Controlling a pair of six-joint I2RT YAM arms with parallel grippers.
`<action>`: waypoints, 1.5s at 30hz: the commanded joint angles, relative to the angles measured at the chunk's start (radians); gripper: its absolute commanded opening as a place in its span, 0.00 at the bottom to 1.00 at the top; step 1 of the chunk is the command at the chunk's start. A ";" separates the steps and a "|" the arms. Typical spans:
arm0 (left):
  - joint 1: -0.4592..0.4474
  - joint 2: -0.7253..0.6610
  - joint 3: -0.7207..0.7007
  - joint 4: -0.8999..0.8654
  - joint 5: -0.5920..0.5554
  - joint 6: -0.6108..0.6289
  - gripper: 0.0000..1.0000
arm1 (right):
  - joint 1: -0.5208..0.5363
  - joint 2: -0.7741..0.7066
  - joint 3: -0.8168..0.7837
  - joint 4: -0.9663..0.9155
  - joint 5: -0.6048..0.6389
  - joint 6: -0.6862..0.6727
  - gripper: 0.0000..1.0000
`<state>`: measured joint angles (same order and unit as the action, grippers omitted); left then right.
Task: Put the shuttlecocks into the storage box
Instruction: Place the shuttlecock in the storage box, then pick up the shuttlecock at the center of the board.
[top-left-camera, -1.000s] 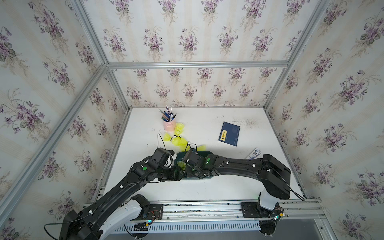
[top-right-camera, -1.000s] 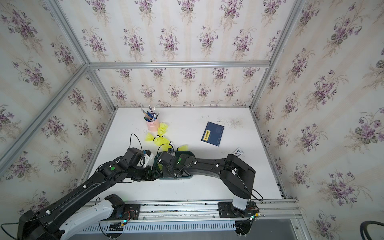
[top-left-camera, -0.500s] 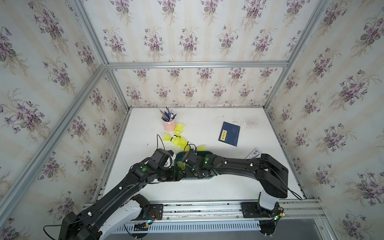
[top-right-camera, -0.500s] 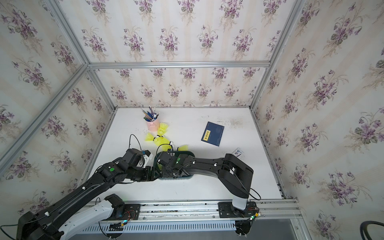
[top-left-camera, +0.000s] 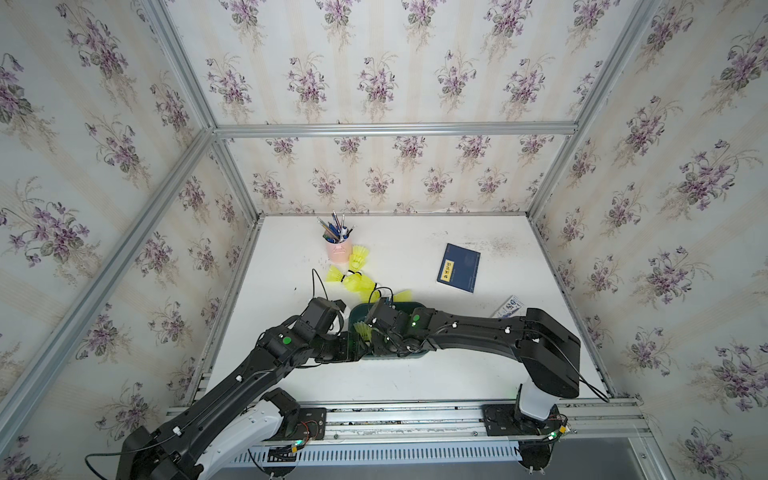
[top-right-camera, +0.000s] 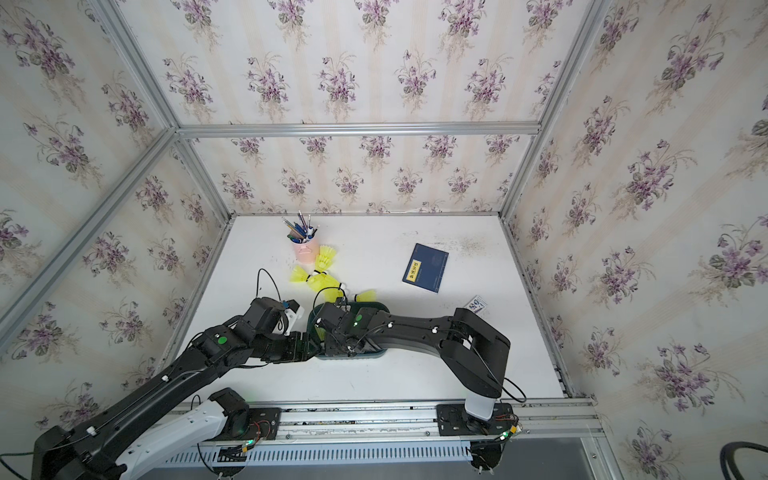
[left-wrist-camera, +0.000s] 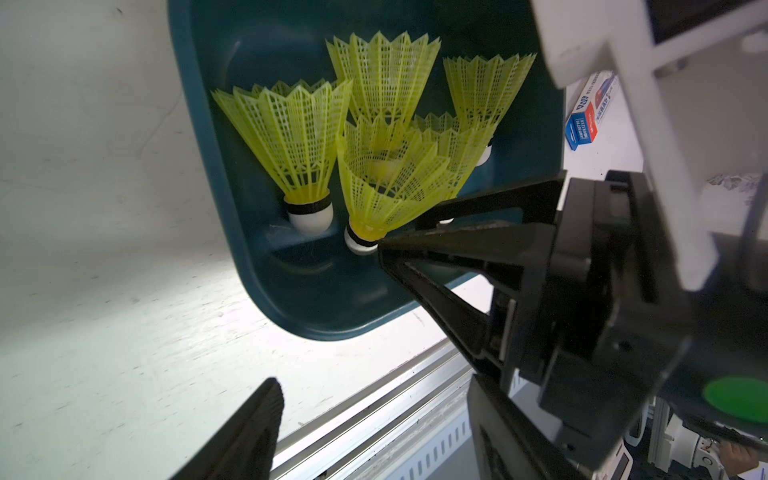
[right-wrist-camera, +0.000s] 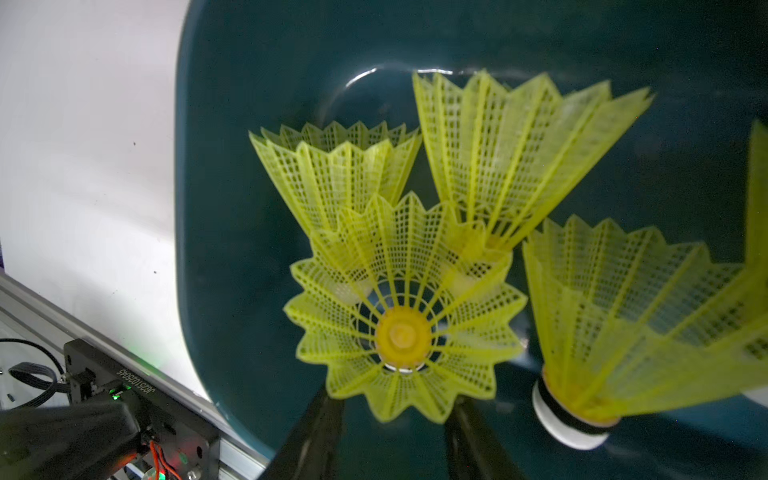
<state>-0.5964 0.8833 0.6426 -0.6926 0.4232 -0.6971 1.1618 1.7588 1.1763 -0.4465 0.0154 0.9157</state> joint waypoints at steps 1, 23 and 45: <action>-0.002 -0.001 0.002 0.001 -0.010 -0.001 0.74 | 0.001 -0.012 0.009 -0.022 0.014 -0.004 0.43; 0.054 0.137 0.261 -0.039 -0.008 0.069 0.75 | -0.180 -0.085 0.260 -0.235 0.059 -0.082 0.37; 0.241 0.552 0.470 0.060 0.069 0.199 0.74 | -0.384 0.244 0.517 -0.310 -0.065 -0.027 0.38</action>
<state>-0.3691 1.4029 1.0996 -0.6594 0.4831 -0.5220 0.7845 1.9812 1.6794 -0.7322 -0.0246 0.8867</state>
